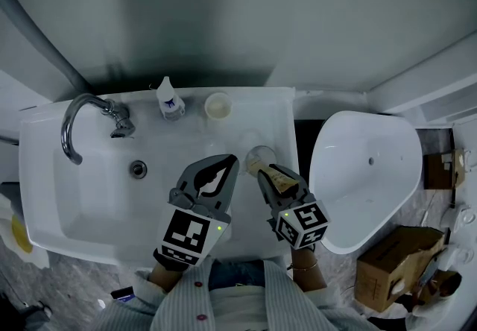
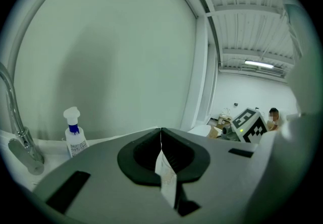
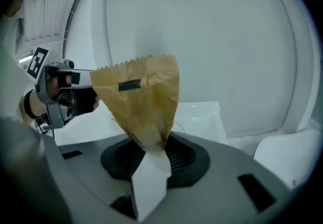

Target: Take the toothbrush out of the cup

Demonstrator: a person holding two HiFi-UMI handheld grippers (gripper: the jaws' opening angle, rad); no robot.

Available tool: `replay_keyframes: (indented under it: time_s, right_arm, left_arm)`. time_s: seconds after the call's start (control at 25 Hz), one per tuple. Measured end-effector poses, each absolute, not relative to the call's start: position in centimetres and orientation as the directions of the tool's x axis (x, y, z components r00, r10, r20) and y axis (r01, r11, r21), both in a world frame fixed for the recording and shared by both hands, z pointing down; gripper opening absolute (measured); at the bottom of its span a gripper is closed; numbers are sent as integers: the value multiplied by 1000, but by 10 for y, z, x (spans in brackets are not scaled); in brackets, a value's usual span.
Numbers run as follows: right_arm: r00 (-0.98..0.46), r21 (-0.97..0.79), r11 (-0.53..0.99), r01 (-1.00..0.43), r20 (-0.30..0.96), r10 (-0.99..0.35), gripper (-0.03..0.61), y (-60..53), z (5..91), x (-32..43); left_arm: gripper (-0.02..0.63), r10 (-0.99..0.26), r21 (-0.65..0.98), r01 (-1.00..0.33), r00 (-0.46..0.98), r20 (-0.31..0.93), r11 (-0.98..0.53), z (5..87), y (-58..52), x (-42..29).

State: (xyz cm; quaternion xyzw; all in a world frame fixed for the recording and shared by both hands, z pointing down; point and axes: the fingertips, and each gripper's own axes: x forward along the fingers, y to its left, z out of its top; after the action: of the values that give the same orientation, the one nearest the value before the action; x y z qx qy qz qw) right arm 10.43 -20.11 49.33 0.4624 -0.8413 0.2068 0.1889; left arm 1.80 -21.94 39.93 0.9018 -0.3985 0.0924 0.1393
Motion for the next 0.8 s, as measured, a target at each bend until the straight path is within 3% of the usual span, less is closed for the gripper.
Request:
replay_keyframes:
  time_s: [0.28,0.8]
  right_arm:
    - [-470,-127,481,-867,527,-708,57,-206,495,105]
    - [-468,-115,479,-870,495,-732,38,-211,476,109]
  left_arm:
    - [18,-707,172,-755,654,270,-633,396,-219,13]
    - [18,-733,147,-772,633,249,-618,381,-209,16]
